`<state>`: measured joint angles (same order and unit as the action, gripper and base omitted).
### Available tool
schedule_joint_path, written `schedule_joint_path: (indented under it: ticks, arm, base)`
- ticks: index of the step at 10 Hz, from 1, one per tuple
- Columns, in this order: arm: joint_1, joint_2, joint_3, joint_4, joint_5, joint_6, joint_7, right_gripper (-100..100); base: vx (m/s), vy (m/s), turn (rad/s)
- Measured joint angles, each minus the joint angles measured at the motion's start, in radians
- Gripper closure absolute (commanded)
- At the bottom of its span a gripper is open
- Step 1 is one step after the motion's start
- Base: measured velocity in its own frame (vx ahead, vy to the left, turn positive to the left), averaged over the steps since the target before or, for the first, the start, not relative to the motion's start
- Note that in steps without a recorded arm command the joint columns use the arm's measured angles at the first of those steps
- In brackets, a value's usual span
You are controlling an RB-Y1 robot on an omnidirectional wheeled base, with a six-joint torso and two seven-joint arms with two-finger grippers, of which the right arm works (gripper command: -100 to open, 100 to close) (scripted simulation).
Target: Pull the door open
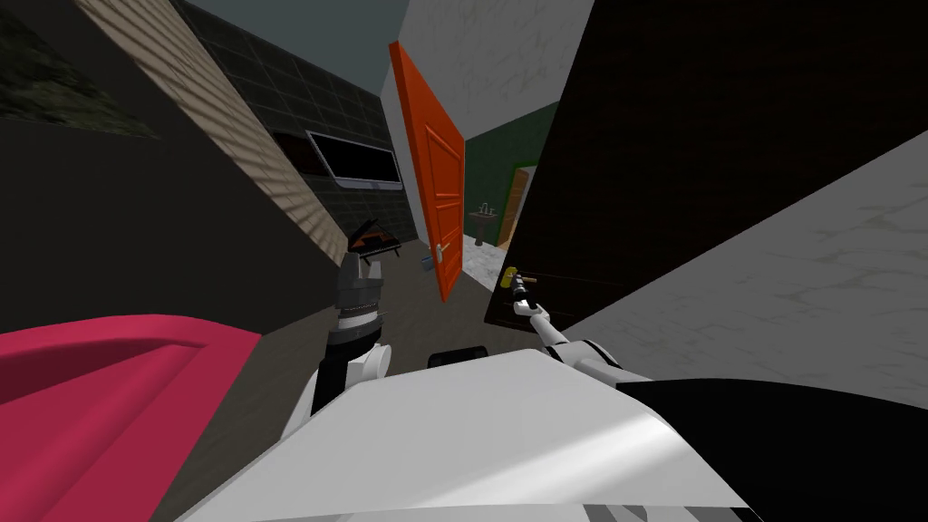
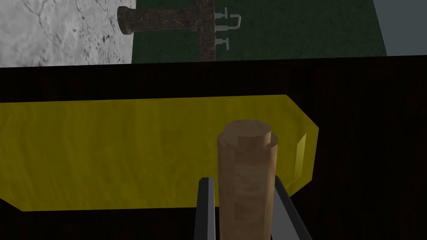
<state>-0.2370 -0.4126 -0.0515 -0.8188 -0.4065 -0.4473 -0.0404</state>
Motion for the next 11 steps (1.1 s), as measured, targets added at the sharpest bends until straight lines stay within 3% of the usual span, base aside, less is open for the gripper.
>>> schedule_joint_path:
  ticks: [4, 11]
  arm:
    - [0.0, -0.005, 0.026, -0.008, 0.003, -0.004, -0.016, 100]
    - [0.021, -0.042, 0.092, -0.031, 0.005, -0.012, -0.071, 100]
  base:
    - [-0.182, -0.036, 0.099]
    - [-0.168, -0.053, 0.089]
